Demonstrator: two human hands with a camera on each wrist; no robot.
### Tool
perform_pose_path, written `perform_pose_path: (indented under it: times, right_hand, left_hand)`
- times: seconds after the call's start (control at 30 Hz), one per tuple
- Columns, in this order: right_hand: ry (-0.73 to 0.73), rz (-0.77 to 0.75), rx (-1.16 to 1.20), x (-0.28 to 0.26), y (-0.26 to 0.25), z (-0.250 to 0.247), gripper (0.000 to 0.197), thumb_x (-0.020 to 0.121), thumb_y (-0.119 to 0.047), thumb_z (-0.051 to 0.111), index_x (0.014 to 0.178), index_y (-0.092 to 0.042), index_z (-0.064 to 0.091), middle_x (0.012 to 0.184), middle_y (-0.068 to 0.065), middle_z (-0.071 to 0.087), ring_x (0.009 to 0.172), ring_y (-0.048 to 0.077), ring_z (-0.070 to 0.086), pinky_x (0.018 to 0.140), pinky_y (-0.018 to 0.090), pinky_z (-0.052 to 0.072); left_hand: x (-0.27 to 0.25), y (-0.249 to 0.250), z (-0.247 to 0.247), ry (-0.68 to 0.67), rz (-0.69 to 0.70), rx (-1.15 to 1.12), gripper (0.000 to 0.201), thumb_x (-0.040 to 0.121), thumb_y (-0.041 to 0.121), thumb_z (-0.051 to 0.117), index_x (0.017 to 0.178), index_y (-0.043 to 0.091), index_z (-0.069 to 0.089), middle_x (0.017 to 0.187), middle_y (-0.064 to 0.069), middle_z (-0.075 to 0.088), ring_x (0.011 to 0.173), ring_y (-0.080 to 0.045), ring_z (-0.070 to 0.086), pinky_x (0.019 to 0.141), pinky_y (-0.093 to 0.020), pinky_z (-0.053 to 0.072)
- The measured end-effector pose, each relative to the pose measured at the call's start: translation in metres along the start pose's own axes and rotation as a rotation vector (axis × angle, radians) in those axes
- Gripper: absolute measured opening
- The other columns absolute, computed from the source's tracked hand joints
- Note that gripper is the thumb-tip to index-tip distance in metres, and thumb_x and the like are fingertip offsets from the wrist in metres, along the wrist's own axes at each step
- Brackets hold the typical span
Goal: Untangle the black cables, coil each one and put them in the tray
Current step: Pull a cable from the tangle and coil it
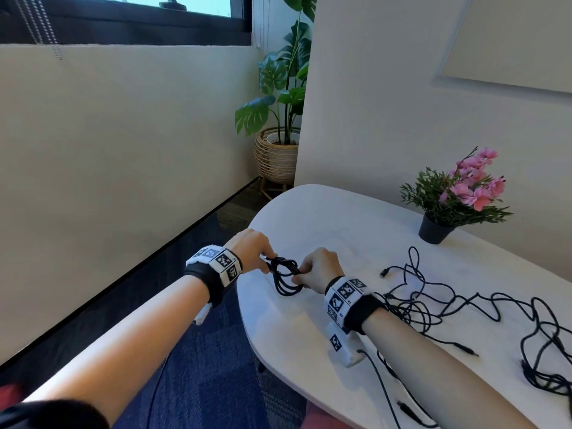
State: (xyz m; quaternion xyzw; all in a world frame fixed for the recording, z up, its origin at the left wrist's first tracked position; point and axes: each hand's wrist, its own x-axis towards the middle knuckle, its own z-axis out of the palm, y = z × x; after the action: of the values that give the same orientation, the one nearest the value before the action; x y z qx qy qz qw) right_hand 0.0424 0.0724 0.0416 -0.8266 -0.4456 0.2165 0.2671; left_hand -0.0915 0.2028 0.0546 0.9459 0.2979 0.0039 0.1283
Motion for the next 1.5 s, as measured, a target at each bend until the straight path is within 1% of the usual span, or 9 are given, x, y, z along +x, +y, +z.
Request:
perform_pose_path:
  times: [0.1,0.27,0.33,0.47,0.63,0.77,0.87,1.17,1.5]
  right_hand:
    - [-0.027,-0.017,0.002,-0.001,0.002,-0.004,0.016,0.065,-0.014,0.084,0.069,-0.009,0.070,0.068,0.005,0.067,0.069,0.020,0.067,0.071,0.030,0.058]
    - [-0.048,-0.034,0.129,-0.010,0.022,-0.006,0.046,0.070,-0.009,0.079,0.113,-0.015,0.065,0.078,0.000,0.071,0.058,0.010,0.066,0.073,0.027,0.057]
    - [-0.010,-0.037,0.146,-0.015,0.029,-0.006,0.037,0.073,-0.009,0.078,0.109,-0.015,0.070,0.076,-0.002,0.070,0.055,0.007,0.064,0.067,0.020,0.055]
    - [0.077,0.002,0.168,-0.018,0.039,-0.007,0.016,0.074,-0.013,0.078,0.089,-0.018,0.073,0.077,-0.001,0.067,0.061,0.016,0.064,0.063,0.036,0.058]
    - [0.059,-0.020,0.236,-0.020,0.046,-0.010,0.016,0.074,-0.030,0.077,0.085,-0.018,0.076,0.074,-0.006,0.068,0.069,0.008,0.063,0.062,0.018,0.050]
    - [0.041,0.028,0.345,-0.022,0.055,-0.014,0.016,0.072,-0.031,0.079,0.080,-0.019,0.074,0.072,0.000,0.069,0.064,0.013,0.063,0.065,0.029,0.055]
    - [0.029,0.010,0.327,-0.024,0.062,-0.013,0.020,0.070,-0.021,0.082,0.085,-0.019,0.069,0.075,-0.002,0.064,0.063,0.008,0.058,0.053,0.019,0.048]
    - [0.204,-0.082,0.563,-0.023,0.055,-0.026,0.016,0.087,-0.003,0.062,0.095,-0.017,0.067,0.089,0.003,0.069,0.087,0.019,0.064,0.085,0.028,0.051]
    - [0.198,-0.114,0.760,-0.046,0.043,-0.052,0.020,0.091,-0.003,0.056,0.089,-0.018,0.069,0.069,0.002,0.064,0.067,0.015,0.060,0.081,0.038,0.056]
  left_hand:
    - [0.000,0.007,-0.002,-0.003,0.002,-0.009,0.038,0.074,0.028,0.079,0.110,0.021,0.070,0.101,0.003,0.070,0.094,-0.012,0.060,0.084,-0.025,0.050]
    - [-0.006,0.019,0.002,0.034,0.058,0.004,0.032,0.073,0.037,0.077,0.102,0.025,0.070,0.095,0.007,0.067,0.087,-0.012,0.060,0.075,-0.024,0.047]
    - [-0.006,0.022,0.004,0.027,0.048,-0.059,0.029,0.069,0.036,0.080,0.095,0.026,0.072,0.090,0.008,0.067,0.085,-0.011,0.060,0.073,-0.024,0.049]
    - [-0.005,0.035,0.009,-0.044,0.000,-0.174,0.031,0.056,0.036,0.089,0.079,0.023,0.074,0.072,0.009,0.067,0.070,-0.009,0.063,0.066,-0.023,0.055]
    - [0.001,0.043,0.005,-0.084,-0.029,-0.145,0.032,0.057,0.040,0.088,0.083,0.024,0.077,0.077,0.006,0.071,0.071,-0.009,0.062,0.068,-0.022,0.054]
    - [0.001,0.053,0.006,-0.090,-0.001,-0.138,0.030,0.060,0.037,0.087,0.084,0.023,0.076,0.079,0.005,0.071,0.073,-0.012,0.064,0.069,-0.025,0.056]
    - [0.000,0.050,0.015,-0.023,0.041,-0.089,0.027,0.066,0.041,0.082,0.086,0.029,0.068,0.090,0.009,0.065,0.082,-0.011,0.060,0.070,-0.028,0.051]
    - [-0.006,0.051,0.023,0.304,0.190,-0.584,0.043,0.087,0.017,0.066,0.128,0.021,0.053,0.115,-0.001,0.057,0.091,-0.012,0.065,0.088,-0.019,0.048]
    - [-0.022,0.065,0.017,0.472,0.408,-0.463,0.017,0.089,0.018,0.063,0.104,0.011,0.064,0.110,-0.001,0.058,0.088,-0.012,0.060,0.083,-0.015,0.044]
